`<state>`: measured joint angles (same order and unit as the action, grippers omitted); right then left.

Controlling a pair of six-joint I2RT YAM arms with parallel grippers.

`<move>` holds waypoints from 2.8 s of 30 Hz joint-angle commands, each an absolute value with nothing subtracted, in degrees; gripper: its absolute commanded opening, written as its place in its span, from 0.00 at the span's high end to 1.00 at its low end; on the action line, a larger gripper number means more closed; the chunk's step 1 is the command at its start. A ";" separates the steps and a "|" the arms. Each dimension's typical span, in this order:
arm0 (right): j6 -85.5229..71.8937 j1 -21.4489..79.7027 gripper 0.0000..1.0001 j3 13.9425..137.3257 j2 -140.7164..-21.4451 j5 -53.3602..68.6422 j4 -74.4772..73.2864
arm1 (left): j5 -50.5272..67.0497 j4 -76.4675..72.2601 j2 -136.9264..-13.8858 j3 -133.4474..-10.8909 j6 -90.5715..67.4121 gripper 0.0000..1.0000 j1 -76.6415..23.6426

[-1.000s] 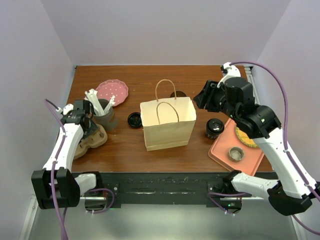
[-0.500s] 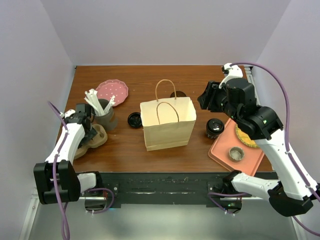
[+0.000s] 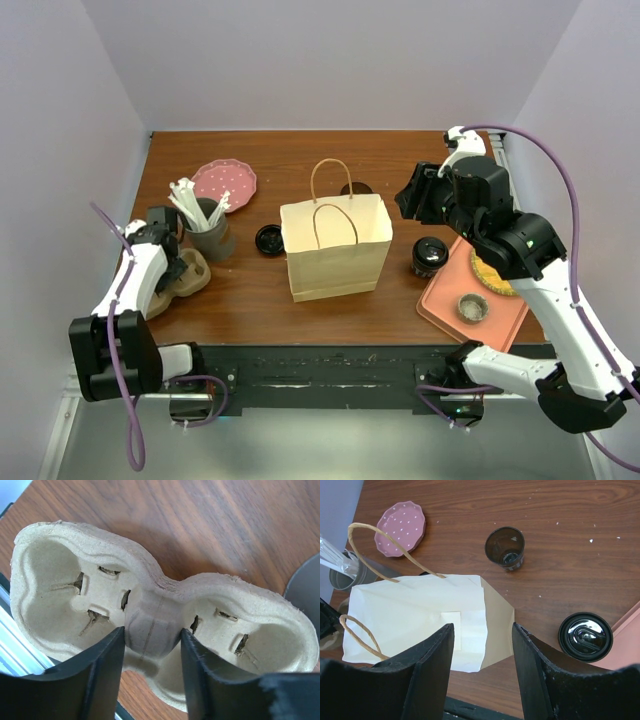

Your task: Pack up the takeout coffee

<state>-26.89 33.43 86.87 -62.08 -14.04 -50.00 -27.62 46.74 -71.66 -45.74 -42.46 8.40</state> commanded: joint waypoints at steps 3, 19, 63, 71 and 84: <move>-25.58 33.57 0.46 88.16 -60.91 -14.59 -50.10 | -30.67 45.70 -70.14 -46.32 -44.38 0.57 10.19; -21.97 33.49 0.46 88.15 -61.43 -14.06 -50.01 | -27.25 46.40 -77.15 -56.76 -51.76 0.56 18.19; -19.51 33.49 0.48 108.63 -77.78 -8.35 -60.12 | -23.82 35.86 -77.35 -48.87 -34.81 0.41 18.11; -19.42 33.57 0.47 107.75 -77.78 -7.39 -59.68 | -24.87 36.56 -76.91 -51.68 -33.75 0.52 18.11; -19.34 33.49 0.48 108.99 -77.87 -6.06 -60.65 | -26.28 34.54 -76.11 -50.54 -32.08 0.51 18.11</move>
<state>-19.84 33.43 107.35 -78.61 -7.42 -60.84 -23.42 37.23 -78.39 -49.28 -33.78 17.89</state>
